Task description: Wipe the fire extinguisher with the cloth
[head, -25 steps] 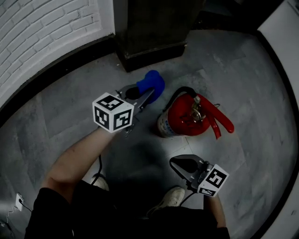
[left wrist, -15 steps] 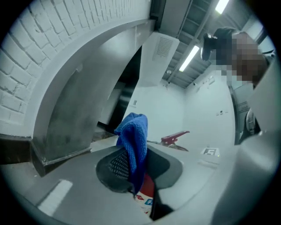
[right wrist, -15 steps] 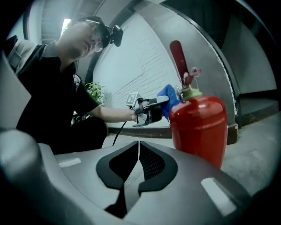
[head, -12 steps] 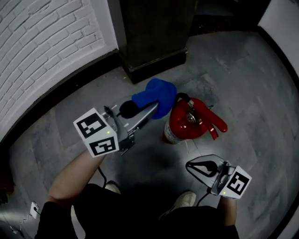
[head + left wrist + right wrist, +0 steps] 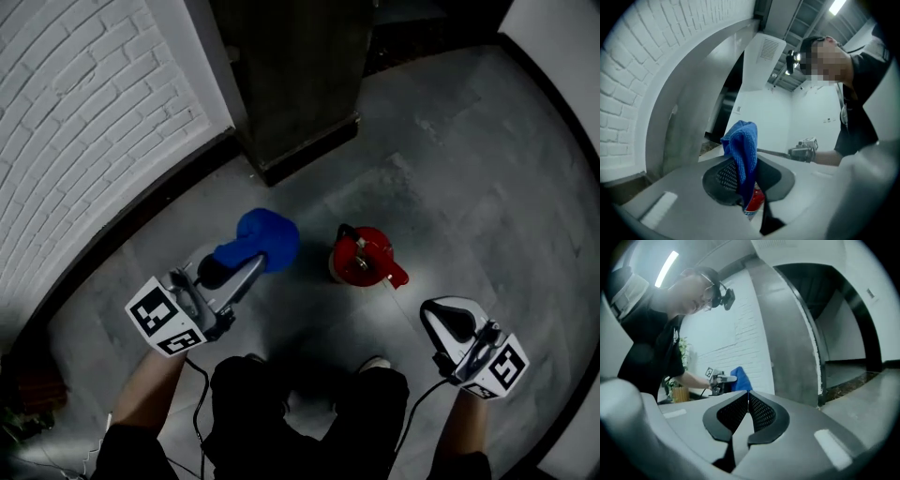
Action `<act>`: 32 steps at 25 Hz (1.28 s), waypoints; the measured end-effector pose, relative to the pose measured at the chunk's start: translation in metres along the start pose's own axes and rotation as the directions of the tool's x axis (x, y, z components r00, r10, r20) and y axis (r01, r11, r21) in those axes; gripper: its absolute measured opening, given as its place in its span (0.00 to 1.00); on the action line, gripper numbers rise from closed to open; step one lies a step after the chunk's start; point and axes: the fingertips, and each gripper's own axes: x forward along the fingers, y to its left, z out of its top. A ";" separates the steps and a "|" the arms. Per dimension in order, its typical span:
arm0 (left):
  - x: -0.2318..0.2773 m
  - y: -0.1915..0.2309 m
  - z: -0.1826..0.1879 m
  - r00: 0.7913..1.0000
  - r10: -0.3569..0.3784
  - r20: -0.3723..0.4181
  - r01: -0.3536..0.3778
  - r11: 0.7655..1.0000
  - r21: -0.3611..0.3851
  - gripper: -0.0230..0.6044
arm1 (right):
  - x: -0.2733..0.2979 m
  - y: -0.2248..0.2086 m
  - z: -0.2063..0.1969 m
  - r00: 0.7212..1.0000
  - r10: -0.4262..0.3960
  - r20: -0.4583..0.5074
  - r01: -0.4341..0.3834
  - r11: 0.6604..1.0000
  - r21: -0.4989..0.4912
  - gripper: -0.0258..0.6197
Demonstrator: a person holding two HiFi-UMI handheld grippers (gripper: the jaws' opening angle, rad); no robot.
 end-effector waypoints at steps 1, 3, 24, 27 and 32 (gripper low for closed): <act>-0.008 -0.008 0.016 1.000 0.003 -0.021 -0.003 1.000 0.004 0.11 | -0.005 0.001 0.025 0.999 -0.041 0.014 0.040 0.999 0.027 0.05; -0.021 -0.023 0.049 0.999 0.012 -0.050 -0.013 1.000 -0.011 0.11 | -0.017 0.008 0.075 0.994 -0.108 0.023 0.106 0.993 0.060 0.05; -0.121 -0.202 0.400 0.990 -0.039 0.132 0.039 0.999 0.001 0.11 | -0.100 0.188 0.412 0.938 -0.259 0.230 0.247 0.966 0.081 0.05; -0.136 -0.226 0.403 0.986 0.016 0.167 -0.017 1.000 0.005 0.11 | -0.121 0.204 0.413 0.939 -0.249 0.237 0.249 0.968 0.030 0.04; -0.163 -0.274 0.392 0.976 0.081 0.202 -0.082 0.997 -0.001 0.11 | -0.171 0.235 0.405 0.920 -0.265 0.289 0.258 0.964 0.064 0.04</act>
